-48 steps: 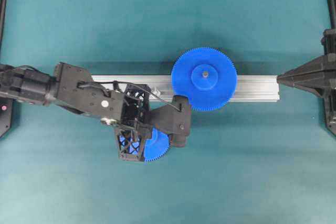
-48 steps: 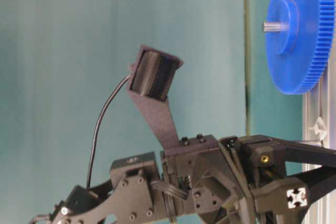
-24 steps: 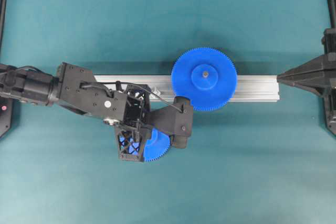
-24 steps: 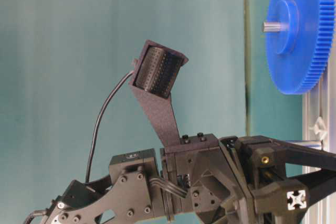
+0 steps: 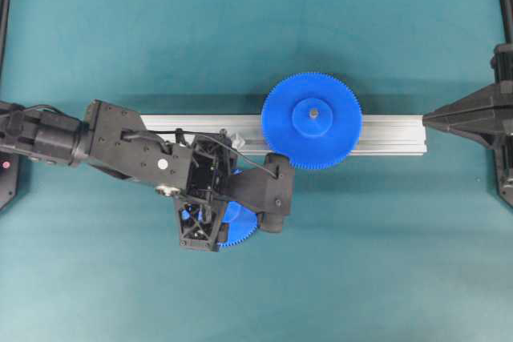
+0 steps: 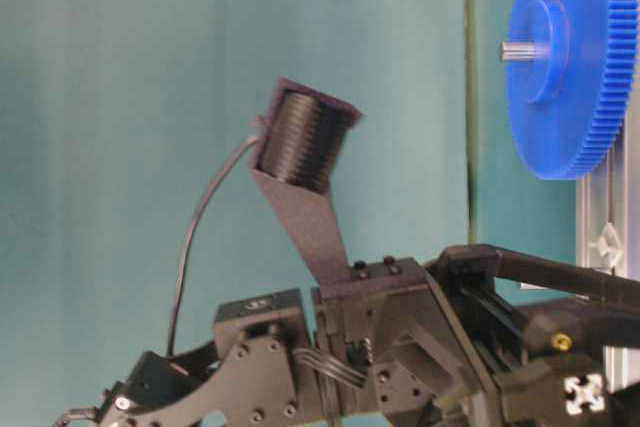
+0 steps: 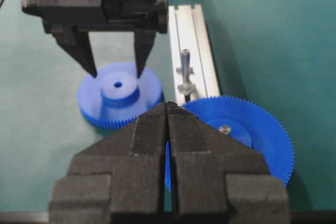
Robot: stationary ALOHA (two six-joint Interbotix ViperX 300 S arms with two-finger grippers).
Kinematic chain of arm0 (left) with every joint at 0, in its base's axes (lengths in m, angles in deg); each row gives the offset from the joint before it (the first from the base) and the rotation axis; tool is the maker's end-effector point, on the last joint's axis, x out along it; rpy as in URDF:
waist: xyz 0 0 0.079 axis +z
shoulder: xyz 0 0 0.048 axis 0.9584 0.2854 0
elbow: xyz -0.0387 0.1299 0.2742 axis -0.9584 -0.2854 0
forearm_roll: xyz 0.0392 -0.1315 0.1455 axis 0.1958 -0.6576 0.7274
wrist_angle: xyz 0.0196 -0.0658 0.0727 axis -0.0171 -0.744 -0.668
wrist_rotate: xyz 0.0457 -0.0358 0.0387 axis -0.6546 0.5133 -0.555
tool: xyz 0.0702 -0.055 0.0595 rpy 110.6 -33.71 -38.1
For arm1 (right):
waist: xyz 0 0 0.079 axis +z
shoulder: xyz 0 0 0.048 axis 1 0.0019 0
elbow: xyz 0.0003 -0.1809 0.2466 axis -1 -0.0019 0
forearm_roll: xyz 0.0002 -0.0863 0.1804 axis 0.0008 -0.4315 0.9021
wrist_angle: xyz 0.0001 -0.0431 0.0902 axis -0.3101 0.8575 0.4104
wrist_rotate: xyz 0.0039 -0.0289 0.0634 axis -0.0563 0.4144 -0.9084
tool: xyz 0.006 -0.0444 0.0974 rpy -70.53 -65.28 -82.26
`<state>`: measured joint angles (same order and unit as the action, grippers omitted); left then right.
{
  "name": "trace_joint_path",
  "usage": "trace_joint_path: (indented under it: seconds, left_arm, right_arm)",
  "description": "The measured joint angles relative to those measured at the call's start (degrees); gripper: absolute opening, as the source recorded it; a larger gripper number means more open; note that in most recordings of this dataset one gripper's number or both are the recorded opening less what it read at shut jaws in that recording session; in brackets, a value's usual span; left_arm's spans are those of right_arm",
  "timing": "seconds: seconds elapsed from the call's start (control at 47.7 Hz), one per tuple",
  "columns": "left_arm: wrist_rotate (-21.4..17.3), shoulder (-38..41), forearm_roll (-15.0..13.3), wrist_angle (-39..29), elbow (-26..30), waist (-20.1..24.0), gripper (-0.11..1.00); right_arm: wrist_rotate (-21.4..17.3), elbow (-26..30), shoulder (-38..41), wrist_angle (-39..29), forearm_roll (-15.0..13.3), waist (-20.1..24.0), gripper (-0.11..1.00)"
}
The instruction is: Insert the small gear onto the shaft.
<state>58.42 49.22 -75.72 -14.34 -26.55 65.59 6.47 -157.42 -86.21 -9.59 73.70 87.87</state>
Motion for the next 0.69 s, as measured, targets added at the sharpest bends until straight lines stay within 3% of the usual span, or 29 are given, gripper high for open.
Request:
trace_joint_path:
  seconds: [0.692]
  left_arm:
    - [1.3,0.5,0.0,1.7,-0.1,0.0,0.92]
  right_arm:
    - [0.0,-0.1,-0.2,0.0,0.1,0.0,0.01]
